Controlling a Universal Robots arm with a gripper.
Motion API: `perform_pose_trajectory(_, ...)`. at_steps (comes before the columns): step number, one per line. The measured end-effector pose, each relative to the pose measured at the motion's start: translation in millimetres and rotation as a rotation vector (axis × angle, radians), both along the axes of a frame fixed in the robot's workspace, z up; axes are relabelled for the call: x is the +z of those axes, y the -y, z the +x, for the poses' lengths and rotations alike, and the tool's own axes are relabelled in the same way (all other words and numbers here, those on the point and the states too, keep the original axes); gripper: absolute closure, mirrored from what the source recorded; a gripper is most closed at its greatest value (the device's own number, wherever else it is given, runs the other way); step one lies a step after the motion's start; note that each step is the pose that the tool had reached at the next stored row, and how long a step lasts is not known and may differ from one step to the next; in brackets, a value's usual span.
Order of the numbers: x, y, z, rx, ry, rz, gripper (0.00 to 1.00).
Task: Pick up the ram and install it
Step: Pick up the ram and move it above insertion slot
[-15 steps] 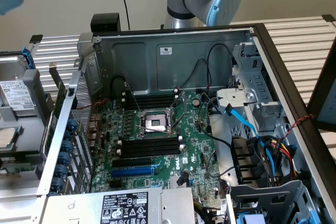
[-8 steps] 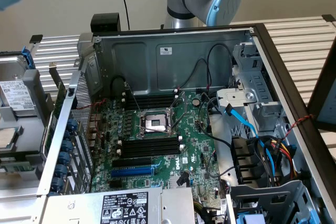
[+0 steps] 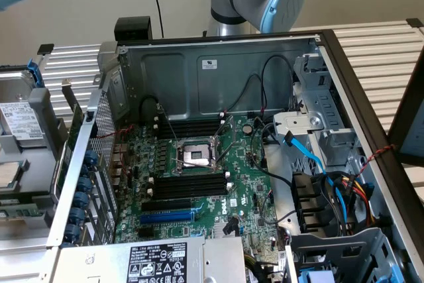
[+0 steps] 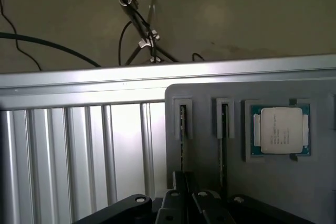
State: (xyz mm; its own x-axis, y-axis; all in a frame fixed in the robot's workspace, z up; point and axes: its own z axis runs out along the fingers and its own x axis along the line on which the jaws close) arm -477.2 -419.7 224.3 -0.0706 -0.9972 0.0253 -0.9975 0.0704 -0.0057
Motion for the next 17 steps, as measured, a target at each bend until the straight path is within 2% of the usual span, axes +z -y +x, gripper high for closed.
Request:
perform_pose_trajectory(7,1.7,-0.1,0.0,0.000,-0.0003,-0.0056,0.88)
perform_pose_trajectory(11,14.9,-0.1,0.0,0.000,0.0000,-0.0086,0.88)
perform_pose_trajectory(17,25.2,-0.1,0.0,0.000,0.0000,-0.0117,0.88)
